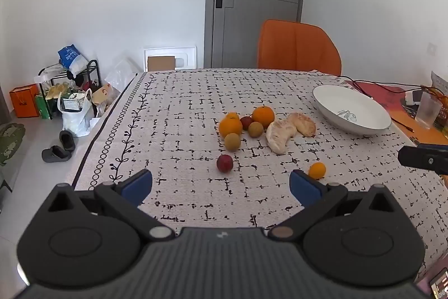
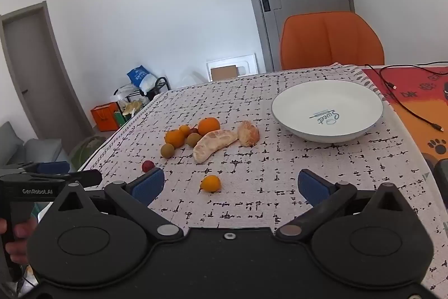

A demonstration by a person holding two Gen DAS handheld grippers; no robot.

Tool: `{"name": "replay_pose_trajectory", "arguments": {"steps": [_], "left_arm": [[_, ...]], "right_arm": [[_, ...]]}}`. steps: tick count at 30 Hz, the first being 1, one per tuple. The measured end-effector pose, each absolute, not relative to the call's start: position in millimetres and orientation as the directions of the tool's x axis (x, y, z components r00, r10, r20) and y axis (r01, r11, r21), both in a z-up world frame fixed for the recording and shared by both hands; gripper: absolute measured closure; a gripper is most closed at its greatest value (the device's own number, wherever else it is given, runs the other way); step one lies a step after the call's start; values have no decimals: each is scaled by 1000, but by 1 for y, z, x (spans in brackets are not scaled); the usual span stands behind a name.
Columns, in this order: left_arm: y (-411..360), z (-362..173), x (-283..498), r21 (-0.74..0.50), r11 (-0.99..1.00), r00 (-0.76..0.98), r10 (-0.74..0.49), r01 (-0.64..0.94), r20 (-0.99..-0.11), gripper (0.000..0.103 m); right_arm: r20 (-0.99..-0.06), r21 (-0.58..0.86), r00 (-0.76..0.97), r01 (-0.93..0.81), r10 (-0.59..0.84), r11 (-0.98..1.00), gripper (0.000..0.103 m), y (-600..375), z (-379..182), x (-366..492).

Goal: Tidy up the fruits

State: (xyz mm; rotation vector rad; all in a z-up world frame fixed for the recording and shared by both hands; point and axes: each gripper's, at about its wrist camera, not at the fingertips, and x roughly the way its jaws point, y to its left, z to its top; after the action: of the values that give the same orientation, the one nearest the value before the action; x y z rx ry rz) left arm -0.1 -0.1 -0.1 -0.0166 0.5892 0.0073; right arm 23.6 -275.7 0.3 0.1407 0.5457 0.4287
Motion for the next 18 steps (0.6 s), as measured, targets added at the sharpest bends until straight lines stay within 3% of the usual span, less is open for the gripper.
{"name": "replay_pose_trajectory", "arguments": {"steps": [18], "left_arm": [[4,-5,2,-45,999,825,-9,-20,-565,0]], "right_arm": [[-520,208,745,-363,417,908,0,-263,-12,22]]}}
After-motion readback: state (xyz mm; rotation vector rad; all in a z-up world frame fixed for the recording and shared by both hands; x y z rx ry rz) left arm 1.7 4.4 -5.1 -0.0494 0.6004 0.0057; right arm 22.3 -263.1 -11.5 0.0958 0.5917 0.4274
